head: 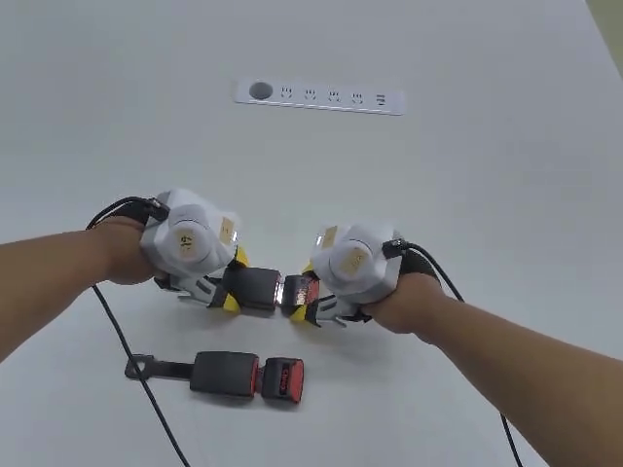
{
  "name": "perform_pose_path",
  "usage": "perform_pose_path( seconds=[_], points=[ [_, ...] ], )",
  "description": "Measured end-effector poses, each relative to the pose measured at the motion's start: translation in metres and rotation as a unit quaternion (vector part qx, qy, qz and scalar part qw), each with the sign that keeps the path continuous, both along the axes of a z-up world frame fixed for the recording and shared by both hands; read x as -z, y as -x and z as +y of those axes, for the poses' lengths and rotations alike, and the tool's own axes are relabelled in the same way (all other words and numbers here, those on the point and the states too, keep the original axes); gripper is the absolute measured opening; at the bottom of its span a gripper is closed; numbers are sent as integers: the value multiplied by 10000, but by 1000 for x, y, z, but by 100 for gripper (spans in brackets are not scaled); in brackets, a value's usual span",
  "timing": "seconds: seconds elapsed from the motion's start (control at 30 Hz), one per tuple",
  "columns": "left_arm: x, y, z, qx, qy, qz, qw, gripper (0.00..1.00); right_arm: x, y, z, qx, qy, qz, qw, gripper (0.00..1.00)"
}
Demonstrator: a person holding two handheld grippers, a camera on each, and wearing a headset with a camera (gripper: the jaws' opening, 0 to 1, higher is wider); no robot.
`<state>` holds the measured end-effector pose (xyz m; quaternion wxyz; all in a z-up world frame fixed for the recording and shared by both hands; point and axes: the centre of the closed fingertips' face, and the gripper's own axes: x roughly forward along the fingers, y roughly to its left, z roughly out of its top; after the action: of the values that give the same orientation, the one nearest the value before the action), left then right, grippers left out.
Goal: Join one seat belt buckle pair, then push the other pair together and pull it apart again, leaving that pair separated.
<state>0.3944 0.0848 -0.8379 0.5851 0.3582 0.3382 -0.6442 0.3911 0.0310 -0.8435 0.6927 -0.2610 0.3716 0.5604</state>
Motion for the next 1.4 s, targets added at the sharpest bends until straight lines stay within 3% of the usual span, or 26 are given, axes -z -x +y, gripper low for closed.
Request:
perform_pose_path(
  seconds=[0.77, 1.0, 1.27, 1.4],
  points=[
    [2, -2, 2, -47, 104, 39, 9999, 33, -1, 0, 0, -1, -202, -37, 9998, 35],
    [0, -2, 3, -239, 303, 97, 9992, 33, -1, 1, -2, 71, -524, -90, 9986, 35],
    [-1, 0, 5, -230, 405, 111, 9989, 33, -1, 0, -16, 47, -669, -129, 9977, 35],
    [-3, 0, 4, -444, 580, 167, 9972, 33, -2, 1, -16, 125, -840, -116, 9963, 36]
  ],
)
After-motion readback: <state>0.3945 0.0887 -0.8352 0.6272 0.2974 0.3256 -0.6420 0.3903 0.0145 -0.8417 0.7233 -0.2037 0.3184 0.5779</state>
